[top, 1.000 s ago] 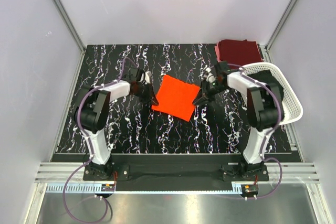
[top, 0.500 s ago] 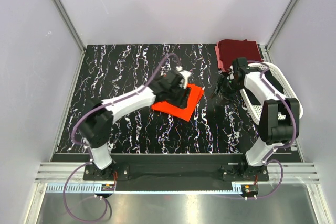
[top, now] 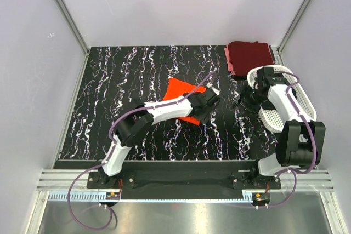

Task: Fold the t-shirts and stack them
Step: Fold the tshirt

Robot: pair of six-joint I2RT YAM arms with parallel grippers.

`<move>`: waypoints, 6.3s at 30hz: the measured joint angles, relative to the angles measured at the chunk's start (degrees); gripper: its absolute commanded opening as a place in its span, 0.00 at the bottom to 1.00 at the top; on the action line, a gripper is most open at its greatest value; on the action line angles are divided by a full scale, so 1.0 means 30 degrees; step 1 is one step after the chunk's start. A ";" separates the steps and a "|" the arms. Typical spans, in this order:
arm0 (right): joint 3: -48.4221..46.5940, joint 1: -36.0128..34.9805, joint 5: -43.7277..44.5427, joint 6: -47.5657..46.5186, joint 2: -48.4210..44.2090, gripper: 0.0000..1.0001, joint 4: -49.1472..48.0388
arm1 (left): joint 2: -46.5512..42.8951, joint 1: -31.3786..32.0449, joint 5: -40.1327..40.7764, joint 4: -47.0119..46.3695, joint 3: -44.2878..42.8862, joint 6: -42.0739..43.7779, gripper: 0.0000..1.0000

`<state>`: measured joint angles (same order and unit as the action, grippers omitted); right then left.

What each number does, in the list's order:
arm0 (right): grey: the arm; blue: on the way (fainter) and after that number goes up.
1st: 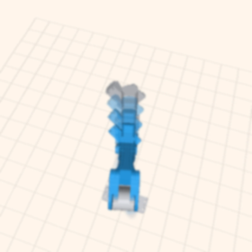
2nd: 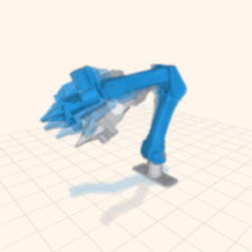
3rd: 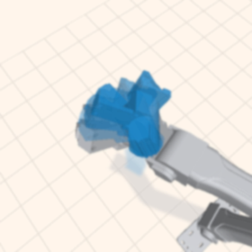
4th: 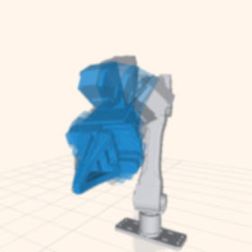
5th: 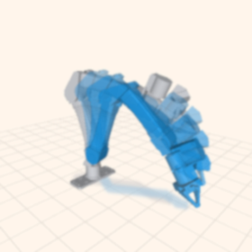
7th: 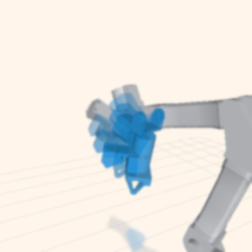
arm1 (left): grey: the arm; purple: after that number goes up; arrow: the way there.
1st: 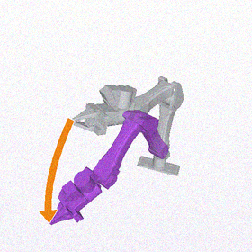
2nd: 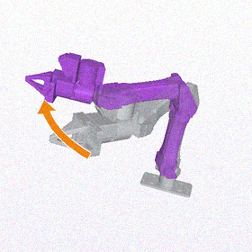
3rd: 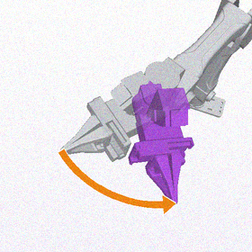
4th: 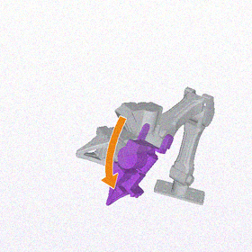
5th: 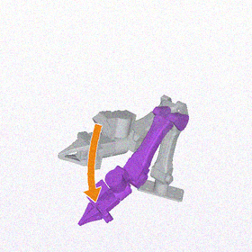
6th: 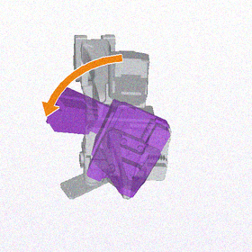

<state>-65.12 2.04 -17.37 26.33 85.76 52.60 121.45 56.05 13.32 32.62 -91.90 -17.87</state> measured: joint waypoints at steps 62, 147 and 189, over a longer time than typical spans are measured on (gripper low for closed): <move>0.0903 -0.0270 -0.3147 0.1545 0.1552 0.73 -0.4583 | -0.8859 -0.0933 -0.1071 -0.3300 0.4371 -1.1555 0.75; -0.0364 -0.1843 -0.6907 0.5056 0.8021 0.83 -1.0848 | -0.0197 -0.0612 0.2623 -0.2769 -0.0153 0.0080 0.00; -1.5606 -0.4430 0.2098 -0.8036 1.1628 0.00 -0.2208 | -1.6371 -0.5552 -0.3716 -0.5289 1.0644 -0.2543 0.47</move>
<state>-111.94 -11.25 -11.07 2.22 120.64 45.98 72.34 39.40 2.17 16.75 -59.96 -25.50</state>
